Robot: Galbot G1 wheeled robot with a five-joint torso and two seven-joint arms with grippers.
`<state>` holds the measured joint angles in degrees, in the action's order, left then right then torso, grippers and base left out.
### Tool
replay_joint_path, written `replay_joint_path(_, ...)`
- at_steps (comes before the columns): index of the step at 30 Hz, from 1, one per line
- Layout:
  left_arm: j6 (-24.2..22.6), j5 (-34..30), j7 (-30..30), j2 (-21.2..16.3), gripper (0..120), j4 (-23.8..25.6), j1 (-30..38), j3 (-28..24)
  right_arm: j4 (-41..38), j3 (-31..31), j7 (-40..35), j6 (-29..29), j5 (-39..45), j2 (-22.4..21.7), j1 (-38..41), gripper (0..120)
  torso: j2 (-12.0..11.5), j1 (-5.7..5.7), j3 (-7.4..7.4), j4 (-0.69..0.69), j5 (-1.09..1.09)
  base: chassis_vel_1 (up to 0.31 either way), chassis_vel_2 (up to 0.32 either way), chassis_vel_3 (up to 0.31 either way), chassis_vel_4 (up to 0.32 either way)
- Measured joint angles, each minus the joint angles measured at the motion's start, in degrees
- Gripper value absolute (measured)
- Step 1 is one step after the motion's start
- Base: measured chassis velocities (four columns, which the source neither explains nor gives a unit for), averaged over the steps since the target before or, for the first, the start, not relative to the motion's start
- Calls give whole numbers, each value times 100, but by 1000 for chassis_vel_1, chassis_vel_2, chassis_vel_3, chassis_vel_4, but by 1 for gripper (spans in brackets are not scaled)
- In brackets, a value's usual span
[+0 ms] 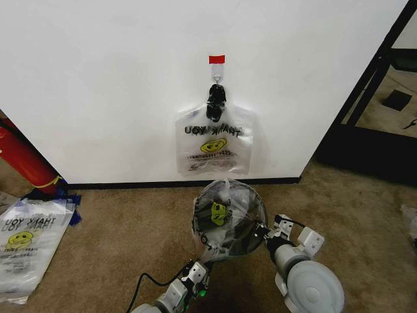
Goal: Pick up the garbage bag from the wall and place it over the trash bin.
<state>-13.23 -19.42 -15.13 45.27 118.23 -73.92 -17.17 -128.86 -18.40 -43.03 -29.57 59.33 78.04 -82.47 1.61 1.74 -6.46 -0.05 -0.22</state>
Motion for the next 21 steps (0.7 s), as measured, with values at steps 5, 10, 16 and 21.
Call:
replay_joint_path(5,-84,95,-206,-162,34,336,-214,218,190,-38,44,58,-61,-13,101,0,0,0,0,0,0,0,0,0,0)
replay_joint_path(10,-70,171,-347,-290,56,523,-443,465,381,-131,83,112,-60,-46,214,0,0,0,0,0,0,0,0,0,0)
replay_joint_path(16,135,147,-359,-297,75,515,-567,586,424,-168,101,134,-23,-95,271,0,0,0,0,0,0,0,0,0,0)
replay_joint_path(21,216,-58,-457,-236,94,656,-653,851,441,-233,144,189,-4,-144,317,0,0,0,0,0,-1,0,0,0,0)
